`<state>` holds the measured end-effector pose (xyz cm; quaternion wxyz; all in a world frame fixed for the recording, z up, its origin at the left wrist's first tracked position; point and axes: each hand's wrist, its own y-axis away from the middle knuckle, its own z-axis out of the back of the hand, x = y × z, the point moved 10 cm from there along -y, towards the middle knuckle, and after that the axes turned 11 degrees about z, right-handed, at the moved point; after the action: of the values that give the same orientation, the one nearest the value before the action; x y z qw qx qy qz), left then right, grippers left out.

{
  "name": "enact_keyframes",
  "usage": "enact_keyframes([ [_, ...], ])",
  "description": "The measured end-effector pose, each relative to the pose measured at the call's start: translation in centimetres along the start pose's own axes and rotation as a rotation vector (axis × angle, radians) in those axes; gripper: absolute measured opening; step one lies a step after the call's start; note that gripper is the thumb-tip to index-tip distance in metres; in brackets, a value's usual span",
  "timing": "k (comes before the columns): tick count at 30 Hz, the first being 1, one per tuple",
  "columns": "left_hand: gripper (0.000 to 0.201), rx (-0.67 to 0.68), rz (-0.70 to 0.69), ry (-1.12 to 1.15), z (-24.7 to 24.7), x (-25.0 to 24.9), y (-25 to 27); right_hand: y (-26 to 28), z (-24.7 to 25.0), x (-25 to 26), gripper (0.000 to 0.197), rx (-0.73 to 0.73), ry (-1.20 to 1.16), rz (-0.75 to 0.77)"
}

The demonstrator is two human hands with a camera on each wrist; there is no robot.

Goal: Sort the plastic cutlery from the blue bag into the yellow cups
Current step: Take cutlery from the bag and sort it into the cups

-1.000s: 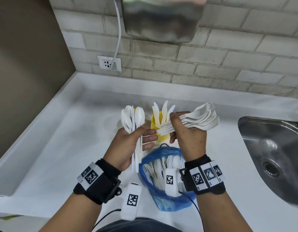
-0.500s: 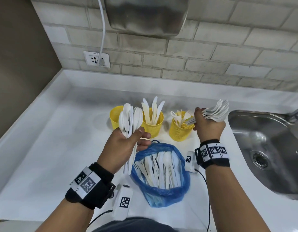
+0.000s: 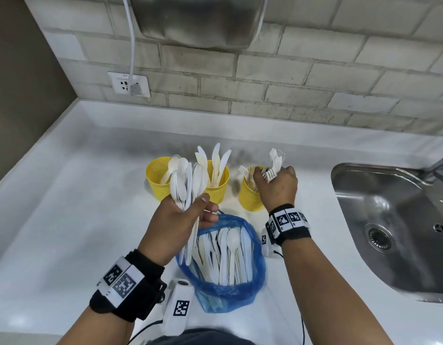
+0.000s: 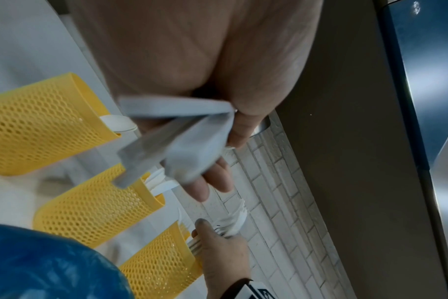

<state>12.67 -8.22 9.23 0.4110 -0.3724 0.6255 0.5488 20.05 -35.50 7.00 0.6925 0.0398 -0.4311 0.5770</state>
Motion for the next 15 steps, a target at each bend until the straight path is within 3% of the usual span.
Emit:
enact_keyframes([
  [6,0.018,-0.008,0.007,0.027,-1.5,0.4,-0.3,0.3,-1.1,-0.6,0.054,0.034,0.073,0.063],
  [10,0.018,-0.018,0.014,0.055,-2.2,0.6,-0.5,0.4,-1.5,-1.6,0.036,0.038,0.056,0.014],
  [15,0.017,-0.026,0.015,0.058,-3.2,0.8,-0.4,0.9,-1.2,-1.8,0.033,0.004,-0.082,0.016],
])
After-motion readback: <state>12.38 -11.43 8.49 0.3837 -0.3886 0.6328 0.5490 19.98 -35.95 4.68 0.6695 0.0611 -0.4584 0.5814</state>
